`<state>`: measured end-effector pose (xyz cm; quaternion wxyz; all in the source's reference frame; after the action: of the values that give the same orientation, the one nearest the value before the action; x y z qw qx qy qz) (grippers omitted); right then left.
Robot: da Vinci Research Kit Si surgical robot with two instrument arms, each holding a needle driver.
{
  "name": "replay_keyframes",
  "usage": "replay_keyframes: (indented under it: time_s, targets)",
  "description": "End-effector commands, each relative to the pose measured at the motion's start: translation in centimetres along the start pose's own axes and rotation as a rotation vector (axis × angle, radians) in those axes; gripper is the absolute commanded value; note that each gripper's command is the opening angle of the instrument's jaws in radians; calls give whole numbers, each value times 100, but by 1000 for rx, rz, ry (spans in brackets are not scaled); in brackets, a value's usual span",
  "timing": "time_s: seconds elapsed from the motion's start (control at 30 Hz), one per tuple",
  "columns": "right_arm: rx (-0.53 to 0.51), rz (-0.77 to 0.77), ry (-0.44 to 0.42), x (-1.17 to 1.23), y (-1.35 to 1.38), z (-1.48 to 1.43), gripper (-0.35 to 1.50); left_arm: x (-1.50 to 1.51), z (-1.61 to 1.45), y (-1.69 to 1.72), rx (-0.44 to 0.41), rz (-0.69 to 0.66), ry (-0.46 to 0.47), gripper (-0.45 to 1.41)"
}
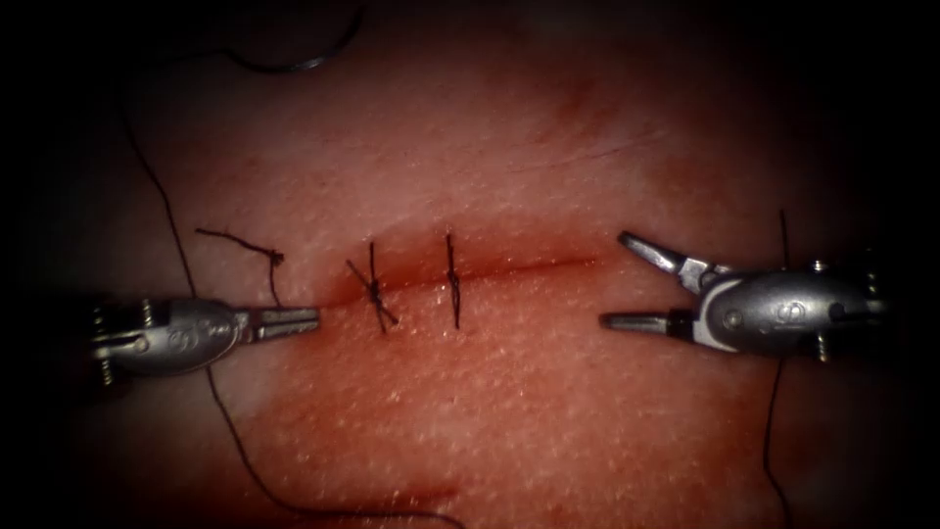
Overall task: Wound Closure
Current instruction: Set off-cut of suture out of the way, then pick up needle with left grapser
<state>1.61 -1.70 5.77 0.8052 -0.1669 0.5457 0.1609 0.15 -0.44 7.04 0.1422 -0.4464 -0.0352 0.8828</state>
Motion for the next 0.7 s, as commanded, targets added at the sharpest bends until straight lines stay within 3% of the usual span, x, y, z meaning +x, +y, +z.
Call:
replay_keyframes:
  time_s: [0.03, 0.13, 0.27, 0.43, 0.53, 0.7]
  targets:
    - [0, -1, 3, -2, -2, 8, 138, -1, 8, -1, 7, -21, 1, 14]
    - [0, -1, 3, -2, -2, 8, 138, 3, 6, 1, -6, -42, 5, 57]
    - [0, -2, 3, -2, -3, 7, 138, 16, -1, 6, -27, -59, 18, 89]
    - [1, -5, 2, -5, -4, 8, 136, 41, -15, 6, -28, -89, 58, 96]
    - [1, 0, 2, -6, -4, 8, 135, 73, -30, -3, -20, -79, 83, 96]
    - [2, 17, 3, -6, -4, 6, 133, 121, -42, -43, 36, -149, 134, 86]
